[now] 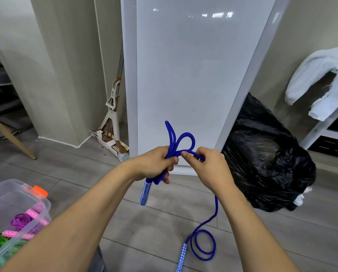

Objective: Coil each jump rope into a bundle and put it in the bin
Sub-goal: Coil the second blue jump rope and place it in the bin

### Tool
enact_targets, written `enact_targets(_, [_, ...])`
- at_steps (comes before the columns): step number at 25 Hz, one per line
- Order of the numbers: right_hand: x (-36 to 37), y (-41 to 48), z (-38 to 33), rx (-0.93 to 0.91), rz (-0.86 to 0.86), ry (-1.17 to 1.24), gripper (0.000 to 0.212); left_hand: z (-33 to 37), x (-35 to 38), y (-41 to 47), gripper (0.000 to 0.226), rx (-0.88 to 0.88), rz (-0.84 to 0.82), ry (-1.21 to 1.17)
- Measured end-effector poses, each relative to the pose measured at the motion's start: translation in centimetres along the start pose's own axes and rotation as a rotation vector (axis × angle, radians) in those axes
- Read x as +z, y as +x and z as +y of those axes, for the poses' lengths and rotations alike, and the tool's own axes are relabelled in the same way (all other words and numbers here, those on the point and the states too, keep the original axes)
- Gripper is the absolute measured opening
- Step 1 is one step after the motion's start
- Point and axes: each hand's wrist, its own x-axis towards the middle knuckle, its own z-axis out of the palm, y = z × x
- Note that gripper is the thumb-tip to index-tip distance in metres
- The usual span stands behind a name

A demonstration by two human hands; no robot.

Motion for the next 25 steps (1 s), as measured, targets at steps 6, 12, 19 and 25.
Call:
enact_targets(6, [-0.1, 0.0, 0.4, -0.070, -0.118, 0.026, 0.026, -0.1, -1.0, 0.4, 0.026, -0.050, 0.231, 0.108])
enact_targets(12, [-1.5, 0.8, 2.1, 0.036, -0.026, 0.050, 0.027, -1.9, -3.6, 2.2, 0.031, -0.169, 0.831, -0.284])
enact_targets(19, [-0.1, 0.1, -0.6, 0.049, 0.010, 0.470, 0.011, -1.0, -0.6, 2.4, 0.018, -0.151, 0.532, -0.528])
enact_targets(25, [0.7, -0.4, -1.8, -0.006, 0.026, 0.590, 0.009, -0.3, 1.0, 1.6, 0.017, -0.104, 0.390, -0.443])
